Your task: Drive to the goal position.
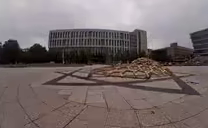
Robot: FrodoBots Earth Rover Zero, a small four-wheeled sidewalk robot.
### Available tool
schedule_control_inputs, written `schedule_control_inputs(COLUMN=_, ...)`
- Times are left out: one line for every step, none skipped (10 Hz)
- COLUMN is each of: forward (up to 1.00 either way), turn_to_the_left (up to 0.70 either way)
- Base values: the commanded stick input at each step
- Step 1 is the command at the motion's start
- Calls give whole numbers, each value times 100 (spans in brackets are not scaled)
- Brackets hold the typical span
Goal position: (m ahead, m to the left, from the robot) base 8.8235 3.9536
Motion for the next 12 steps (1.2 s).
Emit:
schedule_control_inputs(forward=70, turn_to_the_left=14)
schedule_control_inputs(forward=70, turn_to_the_left=14)
schedule_control_inputs(forward=70, turn_to_the_left=14)
schedule_control_inputs(forward=70, turn_to_the_left=14)
schedule_control_inputs(forward=70, turn_to_the_left=14)
schedule_control_inputs(forward=70, turn_to_the_left=14)
schedule_control_inputs(forward=70, turn_to_the_left=14)
schedule_control_inputs(forward=70, turn_to_the_left=14)
schedule_control_inputs(forward=70, turn_to_the_left=14)
schedule_control_inputs(forward=70, turn_to_the_left=14)
schedule_control_inputs(forward=70, turn_to_the_left=9)
schedule_control_inputs(forward=70, turn_to_the_left=2)
